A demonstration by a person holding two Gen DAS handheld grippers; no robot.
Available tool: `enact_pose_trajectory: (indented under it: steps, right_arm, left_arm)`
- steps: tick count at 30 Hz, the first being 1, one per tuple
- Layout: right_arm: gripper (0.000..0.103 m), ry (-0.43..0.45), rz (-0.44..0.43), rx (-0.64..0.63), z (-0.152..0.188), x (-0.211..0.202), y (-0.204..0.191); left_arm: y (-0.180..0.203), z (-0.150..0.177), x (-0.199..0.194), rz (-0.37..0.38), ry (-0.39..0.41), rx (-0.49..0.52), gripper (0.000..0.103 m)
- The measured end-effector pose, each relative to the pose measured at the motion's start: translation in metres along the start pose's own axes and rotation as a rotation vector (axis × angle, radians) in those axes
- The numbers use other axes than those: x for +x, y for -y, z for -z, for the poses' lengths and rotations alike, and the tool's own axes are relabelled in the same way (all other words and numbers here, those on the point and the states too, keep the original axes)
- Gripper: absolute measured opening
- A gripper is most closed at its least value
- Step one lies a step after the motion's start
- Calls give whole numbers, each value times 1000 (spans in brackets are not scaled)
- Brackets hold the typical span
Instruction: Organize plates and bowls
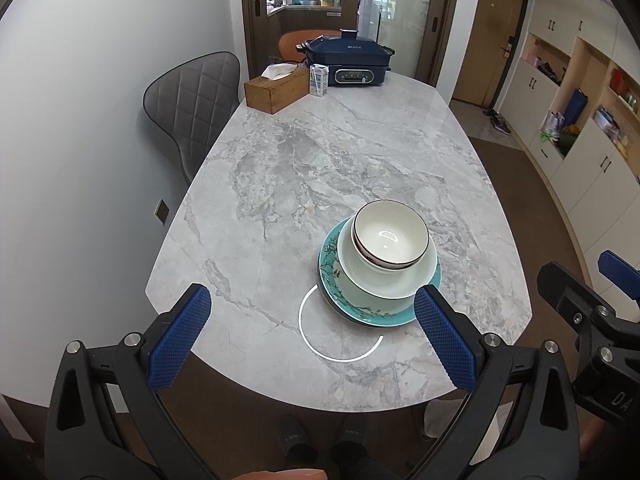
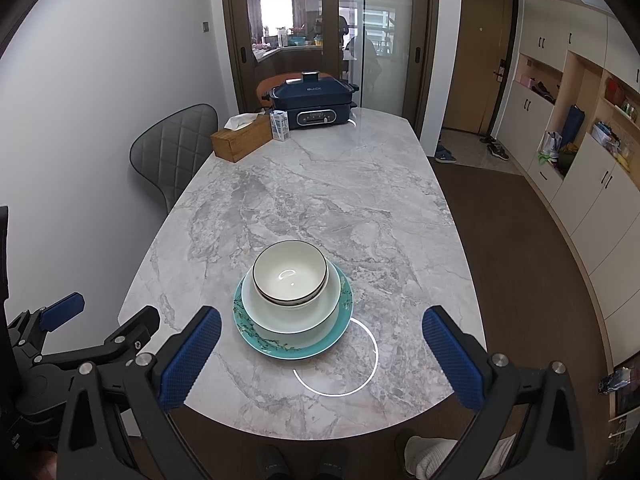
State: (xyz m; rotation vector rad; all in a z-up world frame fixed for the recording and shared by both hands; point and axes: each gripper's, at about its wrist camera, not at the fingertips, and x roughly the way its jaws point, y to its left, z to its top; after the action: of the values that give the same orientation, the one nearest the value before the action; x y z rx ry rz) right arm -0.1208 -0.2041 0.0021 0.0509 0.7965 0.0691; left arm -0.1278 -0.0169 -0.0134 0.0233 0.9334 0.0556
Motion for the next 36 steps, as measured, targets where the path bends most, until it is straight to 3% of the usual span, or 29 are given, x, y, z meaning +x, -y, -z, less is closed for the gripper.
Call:
enact_pose_trajectory:
  steps: [36]
  right_arm:
    - [103,-3,-5,-8,-4,1,6]
  left_arm:
    - [5,-1,5,2,18,0,102]
